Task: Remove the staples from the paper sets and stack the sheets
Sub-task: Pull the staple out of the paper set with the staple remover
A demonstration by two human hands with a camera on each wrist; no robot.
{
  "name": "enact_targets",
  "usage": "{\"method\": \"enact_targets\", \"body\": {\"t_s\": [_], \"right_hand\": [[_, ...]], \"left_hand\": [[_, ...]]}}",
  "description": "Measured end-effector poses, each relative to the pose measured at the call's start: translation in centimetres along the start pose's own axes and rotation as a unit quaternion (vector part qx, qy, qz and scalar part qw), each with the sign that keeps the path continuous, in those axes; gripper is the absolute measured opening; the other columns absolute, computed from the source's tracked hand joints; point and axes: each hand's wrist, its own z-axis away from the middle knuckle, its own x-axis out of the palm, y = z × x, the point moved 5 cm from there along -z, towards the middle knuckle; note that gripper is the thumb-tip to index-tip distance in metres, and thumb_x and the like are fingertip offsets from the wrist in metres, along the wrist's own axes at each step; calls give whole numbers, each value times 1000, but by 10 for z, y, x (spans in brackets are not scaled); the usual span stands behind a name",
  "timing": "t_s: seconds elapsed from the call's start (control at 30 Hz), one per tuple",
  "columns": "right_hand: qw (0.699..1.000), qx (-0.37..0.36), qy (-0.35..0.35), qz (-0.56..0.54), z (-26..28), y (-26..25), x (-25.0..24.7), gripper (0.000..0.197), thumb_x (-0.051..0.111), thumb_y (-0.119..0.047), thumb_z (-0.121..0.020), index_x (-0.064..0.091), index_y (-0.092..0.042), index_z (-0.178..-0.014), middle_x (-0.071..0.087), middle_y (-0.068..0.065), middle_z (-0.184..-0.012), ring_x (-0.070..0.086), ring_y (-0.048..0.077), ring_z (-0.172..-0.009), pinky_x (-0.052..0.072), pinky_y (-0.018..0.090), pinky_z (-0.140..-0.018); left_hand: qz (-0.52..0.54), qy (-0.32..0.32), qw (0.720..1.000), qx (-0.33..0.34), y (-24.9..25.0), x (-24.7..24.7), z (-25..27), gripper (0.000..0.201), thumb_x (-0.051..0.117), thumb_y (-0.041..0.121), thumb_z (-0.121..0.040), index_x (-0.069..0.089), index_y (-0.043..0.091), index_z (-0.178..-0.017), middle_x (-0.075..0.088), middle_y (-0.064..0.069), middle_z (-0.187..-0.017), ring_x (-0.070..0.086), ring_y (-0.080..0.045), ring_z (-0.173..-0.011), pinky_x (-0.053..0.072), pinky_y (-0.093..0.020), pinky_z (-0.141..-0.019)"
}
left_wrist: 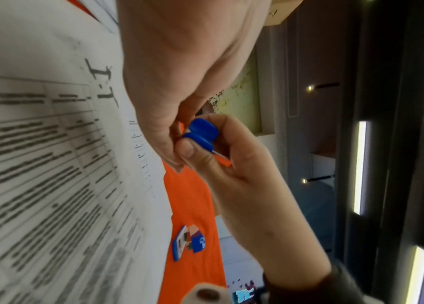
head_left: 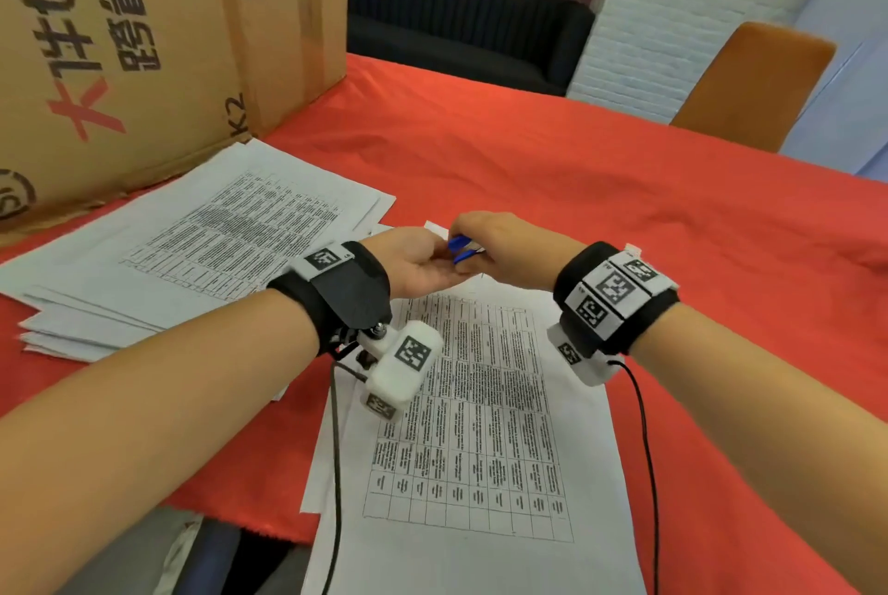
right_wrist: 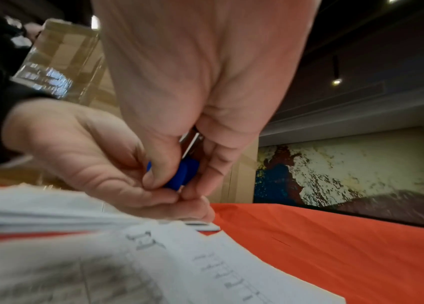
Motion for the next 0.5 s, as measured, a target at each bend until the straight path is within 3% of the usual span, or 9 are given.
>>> {"method": "enact_targets", "body": {"t_s": [0.07, 0.17, 0.3, 0.43, 0.5], "right_hand": [[1000, -3, -14, 13, 0, -1, 6, 31, 60, -20, -91, 52, -3, -116, 56, 13, -114, 52, 27, -105, 38, 31, -87], [999, -6, -23, 22, -1, -4, 14, 33, 59, -24, -92, 50, -3, -116, 54, 13, -115, 52, 28, -103, 38, 31, -85], [996, 4, -62, 60, -2, -5, 22, 36, 54, -30, -95, 46, -2, -116, 49, 13, -115, 53, 28, -95, 37, 32, -75], [992, 16, -82, 91, -2, -4, 24, 42, 51, -40, -95, 43, -4, -115, 48, 10, -110, 53, 26, -82, 41, 36, -68], [991, 29, -86, 98, -3, -4, 25, 42, 53, -40, -93, 42, -5, -114, 48, 9, -110, 55, 27, -81, 46, 39, -69]], "left_hand": [[-2, 20, 1000, 3, -6, -2, -1, 31, 22, -5, -98, 50, -5, -85, 52, -16, -76, 48, -21, -65, 44, -25, -61], [-2, 46, 999, 21, -13, -2, -7, 34, 16, -9, -95, 44, 1, -79, 40, -10, -70, 30, -15, -56, 26, -20, -52], [-23, 92, 994, 50, -18, -6, -16, 32, 16, -11, -91, 41, 6, -80, 37, -8, -71, 28, -15, -54, 28, -16, -37], [-72, 124, 987, 70, -22, -6, -18, 31, 20, -8, -93, 45, 5, -81, 42, -9, -71, 31, -16, -53, 32, -23, -49], [-96, 134, 983, 78, -22, -5, -16, 31, 22, -6, -94, 47, 5, -79, 43, -8, -69, 32, -17, -52, 33, -23, -46]]}}
